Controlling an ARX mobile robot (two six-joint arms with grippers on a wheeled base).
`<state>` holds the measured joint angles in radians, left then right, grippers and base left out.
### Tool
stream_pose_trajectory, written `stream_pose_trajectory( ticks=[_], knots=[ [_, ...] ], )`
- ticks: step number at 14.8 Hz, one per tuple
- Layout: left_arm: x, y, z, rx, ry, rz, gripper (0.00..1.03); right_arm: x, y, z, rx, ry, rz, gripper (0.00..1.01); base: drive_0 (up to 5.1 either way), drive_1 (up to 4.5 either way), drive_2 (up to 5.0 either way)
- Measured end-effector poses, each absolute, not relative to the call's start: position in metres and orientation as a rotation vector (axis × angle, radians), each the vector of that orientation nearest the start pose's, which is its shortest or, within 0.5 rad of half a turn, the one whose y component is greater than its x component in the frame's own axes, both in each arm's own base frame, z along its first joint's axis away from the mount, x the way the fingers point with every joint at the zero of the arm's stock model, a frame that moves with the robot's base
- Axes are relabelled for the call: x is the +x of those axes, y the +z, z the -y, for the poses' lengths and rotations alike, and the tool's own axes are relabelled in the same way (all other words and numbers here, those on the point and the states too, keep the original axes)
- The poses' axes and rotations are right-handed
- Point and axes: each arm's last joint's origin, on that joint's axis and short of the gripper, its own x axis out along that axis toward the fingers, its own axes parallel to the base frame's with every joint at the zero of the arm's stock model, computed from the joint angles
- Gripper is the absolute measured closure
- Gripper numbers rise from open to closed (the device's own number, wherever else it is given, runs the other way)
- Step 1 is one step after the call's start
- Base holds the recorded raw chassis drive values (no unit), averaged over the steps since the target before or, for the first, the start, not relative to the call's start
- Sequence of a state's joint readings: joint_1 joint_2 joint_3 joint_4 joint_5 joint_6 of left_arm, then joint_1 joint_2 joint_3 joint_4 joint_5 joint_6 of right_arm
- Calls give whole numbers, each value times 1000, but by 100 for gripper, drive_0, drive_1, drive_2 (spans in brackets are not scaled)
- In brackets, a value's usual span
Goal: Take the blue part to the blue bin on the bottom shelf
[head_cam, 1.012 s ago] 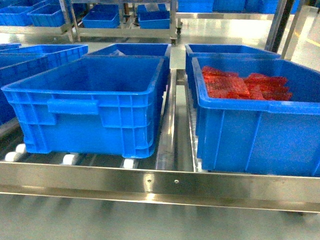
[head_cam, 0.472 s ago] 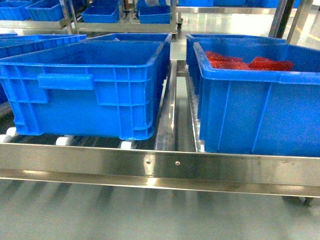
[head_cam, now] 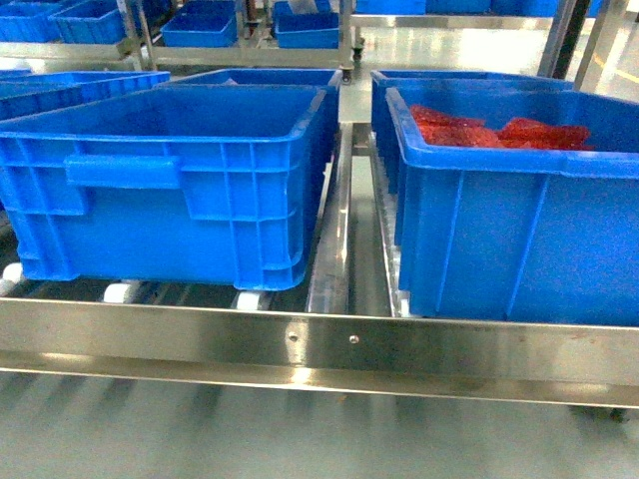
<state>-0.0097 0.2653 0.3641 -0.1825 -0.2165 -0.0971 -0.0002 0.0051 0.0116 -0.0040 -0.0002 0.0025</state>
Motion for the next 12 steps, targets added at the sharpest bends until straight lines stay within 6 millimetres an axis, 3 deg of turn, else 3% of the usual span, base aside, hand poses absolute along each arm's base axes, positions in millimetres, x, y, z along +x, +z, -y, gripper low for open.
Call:
stream_pose_trajectory(
  ticks=[11,12],
  knots=[
    [99,249,-5,-87,210,-73,59,97,167,0,2,0,1,3,8,435,-418],
    [99,248,-5,-87,211,-77,59,97,166,0,2,0,0,3,0,0,0]
  ],
)
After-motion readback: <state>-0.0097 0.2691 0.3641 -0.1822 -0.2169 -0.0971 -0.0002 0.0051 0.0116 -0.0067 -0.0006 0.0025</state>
